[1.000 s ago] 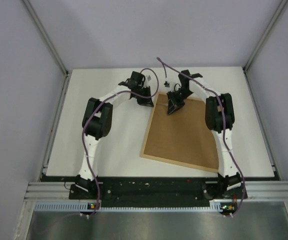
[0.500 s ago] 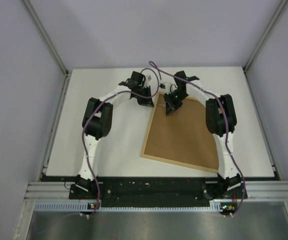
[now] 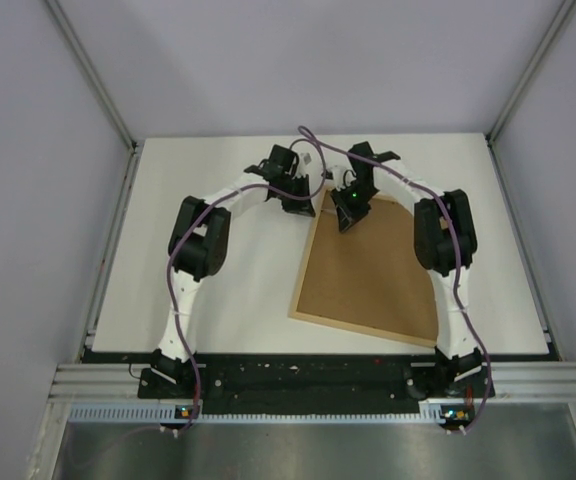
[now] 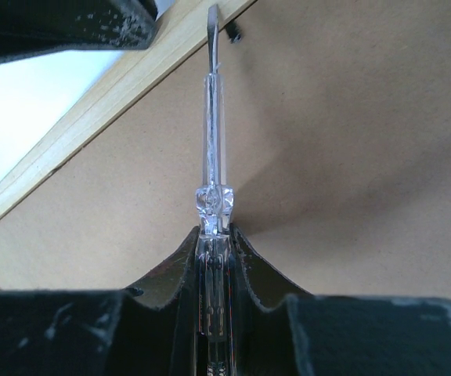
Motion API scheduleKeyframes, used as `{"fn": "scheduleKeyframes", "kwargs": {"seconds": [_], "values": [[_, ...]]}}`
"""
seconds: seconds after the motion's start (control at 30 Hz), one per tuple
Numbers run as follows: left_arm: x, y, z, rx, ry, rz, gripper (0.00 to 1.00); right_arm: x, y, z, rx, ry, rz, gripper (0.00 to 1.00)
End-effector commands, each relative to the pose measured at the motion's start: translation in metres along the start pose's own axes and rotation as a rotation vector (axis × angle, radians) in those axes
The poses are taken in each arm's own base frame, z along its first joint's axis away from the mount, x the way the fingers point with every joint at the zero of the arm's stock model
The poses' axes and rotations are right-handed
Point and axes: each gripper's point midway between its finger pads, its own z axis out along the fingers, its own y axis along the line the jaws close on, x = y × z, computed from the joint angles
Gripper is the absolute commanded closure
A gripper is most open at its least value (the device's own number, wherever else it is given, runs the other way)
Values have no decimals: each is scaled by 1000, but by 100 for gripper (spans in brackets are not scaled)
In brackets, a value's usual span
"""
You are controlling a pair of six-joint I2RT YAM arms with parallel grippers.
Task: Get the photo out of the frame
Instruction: Release the photo frame item from the photo frame.
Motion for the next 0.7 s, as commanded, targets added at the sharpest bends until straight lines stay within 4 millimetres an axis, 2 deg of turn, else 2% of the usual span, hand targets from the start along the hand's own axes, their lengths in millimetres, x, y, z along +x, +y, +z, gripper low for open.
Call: {"fn": "scheduleKeyframes", "kwargs": {"seconds": [0.0, 0.17, 0.3, 0.4, 0.67], "values": [[30, -15, 12, 39, 103, 8, 90, -18, -2, -41, 50, -84, -21, 100], [24, -20, 10, 49, 86, 12, 85, -34, 5, -69, -9, -178, -35, 100], [23, -22, 10, 54, 81, 16, 84, -31, -10, -74, 80, -161, -68, 100], [21, -22, 9, 54, 78, 14, 82, -16, -25, -68, 140, -99, -107, 100], [21, -26, 12, 75, 80, -4, 81, 19, -27, -36, 101, 21, -122, 100]]}}
